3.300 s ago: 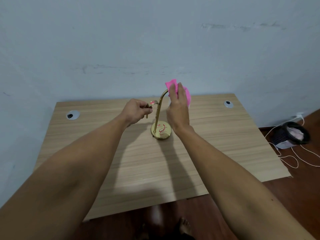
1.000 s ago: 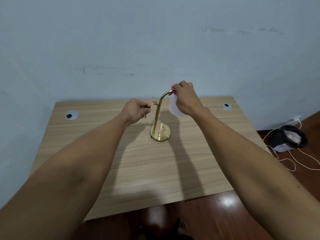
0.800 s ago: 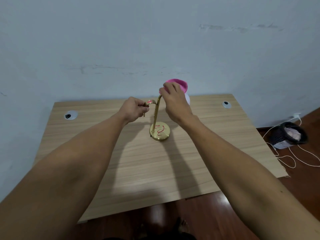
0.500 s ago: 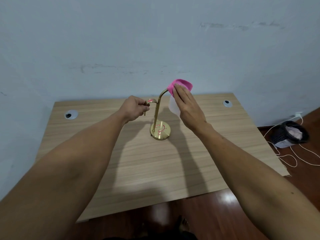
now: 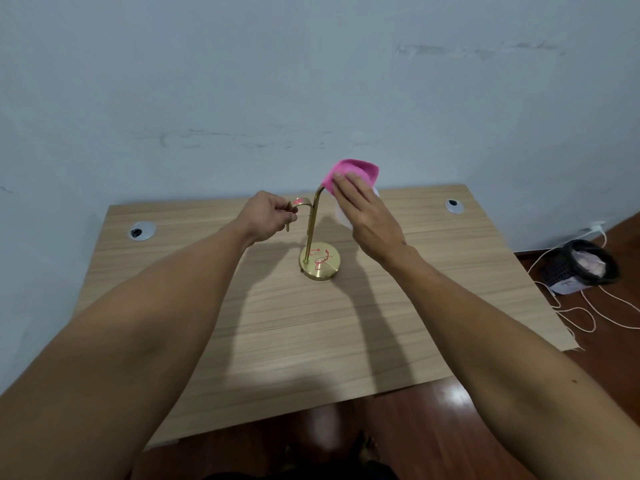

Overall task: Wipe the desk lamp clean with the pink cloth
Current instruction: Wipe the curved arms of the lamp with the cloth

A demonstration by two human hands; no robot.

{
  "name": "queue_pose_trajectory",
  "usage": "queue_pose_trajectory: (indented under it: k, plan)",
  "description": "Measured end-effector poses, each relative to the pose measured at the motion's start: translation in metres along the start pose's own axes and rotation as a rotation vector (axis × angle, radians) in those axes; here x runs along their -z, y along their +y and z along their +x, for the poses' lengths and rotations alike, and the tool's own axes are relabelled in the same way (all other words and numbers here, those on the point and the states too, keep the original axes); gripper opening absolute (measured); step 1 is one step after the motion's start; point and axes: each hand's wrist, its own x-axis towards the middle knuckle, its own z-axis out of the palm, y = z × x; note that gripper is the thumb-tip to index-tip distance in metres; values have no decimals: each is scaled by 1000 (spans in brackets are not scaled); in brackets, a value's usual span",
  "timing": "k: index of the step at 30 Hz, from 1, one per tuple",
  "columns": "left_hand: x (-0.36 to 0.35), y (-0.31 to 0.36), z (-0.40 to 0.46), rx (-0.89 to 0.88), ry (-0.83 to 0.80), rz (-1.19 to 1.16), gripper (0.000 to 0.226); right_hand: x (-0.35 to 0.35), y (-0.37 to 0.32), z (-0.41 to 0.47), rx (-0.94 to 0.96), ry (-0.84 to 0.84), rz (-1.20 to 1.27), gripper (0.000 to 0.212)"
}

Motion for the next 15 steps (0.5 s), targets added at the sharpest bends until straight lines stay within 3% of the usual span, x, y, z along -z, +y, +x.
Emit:
queue_pose_trajectory:
  k: [4, 10, 15]
  plan:
    - [0, -1, -1, 5, 8, -6, 15, -2, -3, 6, 68, -23, -50, 72]
    - [1, -1, 1, -1, 6, 15, 14, -7, 4, -6, -116, 68, -5, 76]
    - [0, -1, 1, -1, 0, 1, 11, -10, -9, 17, 114, 45, 6, 69]
